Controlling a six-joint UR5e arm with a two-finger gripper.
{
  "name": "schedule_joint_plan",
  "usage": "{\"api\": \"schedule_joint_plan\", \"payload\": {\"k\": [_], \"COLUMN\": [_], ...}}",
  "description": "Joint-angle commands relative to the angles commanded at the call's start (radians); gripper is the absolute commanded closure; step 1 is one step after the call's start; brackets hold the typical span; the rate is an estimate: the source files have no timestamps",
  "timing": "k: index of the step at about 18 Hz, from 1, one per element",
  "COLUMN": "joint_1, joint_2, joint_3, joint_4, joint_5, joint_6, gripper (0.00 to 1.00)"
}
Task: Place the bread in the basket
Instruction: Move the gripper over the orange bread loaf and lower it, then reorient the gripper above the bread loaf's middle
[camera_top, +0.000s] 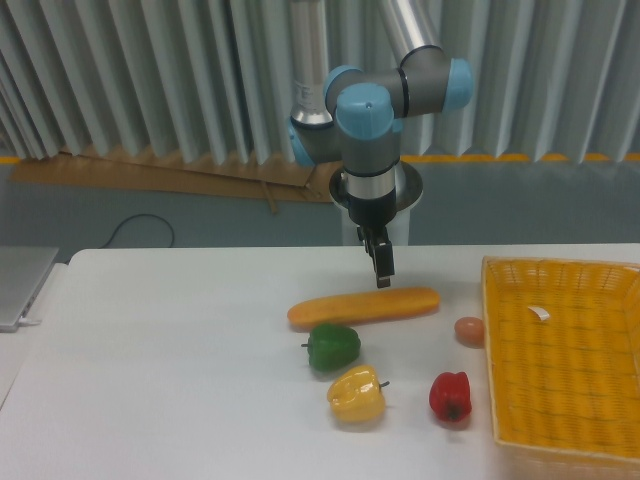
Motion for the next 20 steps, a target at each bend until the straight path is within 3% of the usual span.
{"api": "schedule_joint_plan", "payload": {"k": [9,13,15,18,20], "joint_1": [-0.002,-0.002,-0.002,-0.005,-0.009], "joint_2": [-0.034,-0.011,0.009,0.032,0.040], "joint_3": [-0.031,-0.017,-0.024,-0.031,-0.057], "joint_4": [0.133,0.123,0.083,-0.104,-0.109], "joint_5": [0.008,0.003,0.011,0.015,0.015], "joint_6": [-0.002,-0.017,-0.015,-0.014,-0.017], "gripper": [0.00,0.00,0.00,0.00,0.00]}}
